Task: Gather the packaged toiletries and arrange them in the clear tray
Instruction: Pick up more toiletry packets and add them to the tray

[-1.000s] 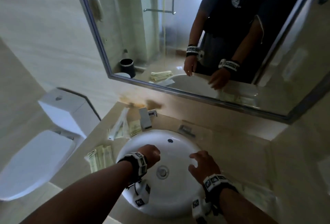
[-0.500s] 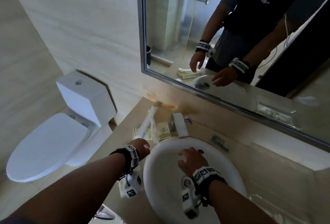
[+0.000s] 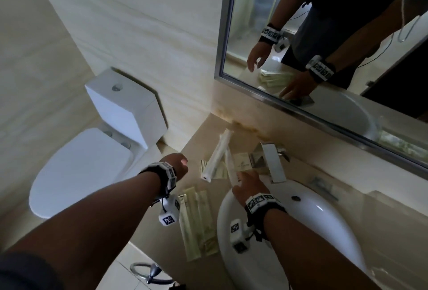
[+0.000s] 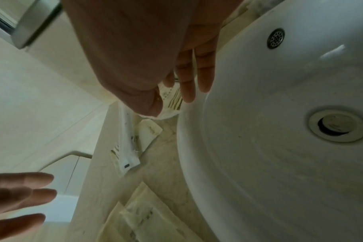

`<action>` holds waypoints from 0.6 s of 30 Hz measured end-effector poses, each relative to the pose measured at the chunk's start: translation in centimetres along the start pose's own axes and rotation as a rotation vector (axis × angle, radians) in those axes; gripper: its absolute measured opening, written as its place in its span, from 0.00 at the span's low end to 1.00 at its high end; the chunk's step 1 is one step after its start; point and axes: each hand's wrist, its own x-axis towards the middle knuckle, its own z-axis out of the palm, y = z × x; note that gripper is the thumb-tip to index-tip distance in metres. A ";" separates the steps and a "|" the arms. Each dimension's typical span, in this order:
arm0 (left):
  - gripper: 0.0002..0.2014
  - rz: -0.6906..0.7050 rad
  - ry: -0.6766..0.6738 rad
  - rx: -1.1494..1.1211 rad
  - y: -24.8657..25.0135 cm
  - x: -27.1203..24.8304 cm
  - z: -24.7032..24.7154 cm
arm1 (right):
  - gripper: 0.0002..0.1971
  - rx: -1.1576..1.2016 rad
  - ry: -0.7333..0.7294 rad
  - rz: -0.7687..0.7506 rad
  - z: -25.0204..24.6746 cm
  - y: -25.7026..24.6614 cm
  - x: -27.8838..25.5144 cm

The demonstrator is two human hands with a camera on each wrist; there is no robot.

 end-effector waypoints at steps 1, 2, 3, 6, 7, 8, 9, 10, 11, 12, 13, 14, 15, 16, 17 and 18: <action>0.19 0.001 -0.001 0.009 0.0 0.2 0.0 | 0.26 0.014 0.003 0.039 0.0 -0.3 0.5; 0.19 0.005 -0.003 0.011 0.1 0.4 0.3 | 0.26 0.033 0.008 0.070 0.0 -0.5 1.0; 0.19 0.016 -0.005 0.011 0.2 0.6 0.4 | 0.25 0.050 0.012 0.099 0.0 -0.7 1.5; 0.18 0.021 -0.007 0.004 0.7 1.9 1.1 | 0.26 0.085 0.019 0.142 0.1 -0.8 3.0; 0.18 0.024 -0.008 0.005 1.0 2.3 1.3 | 0.26 0.095 0.017 0.150 0.2 -0.7 3.4; 0.19 0.017 -0.016 -0.002 1.4 2.7 1.4 | 0.26 0.100 0.012 0.156 0.1 -0.8 3.8; 0.19 0.017 -0.022 -0.011 1.8 3.0 1.6 | 0.26 0.097 -0.001 0.160 0.1 -0.7 4.1; 0.20 0.018 -0.026 -0.024 2.2 3.3 1.7 | 0.25 0.082 -0.011 0.150 0.1 -0.8 4.5; 0.21 0.020 -0.025 -0.034 2.5 3.5 1.8 | 0.24 0.066 -0.026 0.140 0.0 -0.8 4.8; 0.22 0.019 -0.030 -0.046 2.9 3.8 2.0 | 0.23 0.054 -0.026 0.130 0.0 -0.9 5.1; 0.23 0.021 -0.034 -0.057 3.3 4.0 2.3 | 0.24 0.055 -0.021 0.142 -0.1 -0.9 5.3; 0.23 0.024 -0.043 -0.064 3.7 4.2 2.5 | 0.24 0.058 -0.015 0.157 -0.1 -0.9 5.7; 0.23 0.027 -0.051 -0.066 4.0 4.5 2.8 | 0.25 0.052 -0.016 0.173 -0.1 -0.9 6.0; 0.23 0.028 -0.056 -0.062 4.3 4.8 3.2 | 0.25 0.045 -0.020 0.190 -0.1 -0.9 6.3; 0.22 0.030 -0.056 -0.055 4.6 5.0 3.4 | 0.25 0.040 -0.023 0.212 -0.1 -0.9 6.5; 0.21 0.030 -0.052 -0.051 4.8 5.3 3.6 | 0.24 0.042 -0.021 0.225 0.0 -0.9 6.7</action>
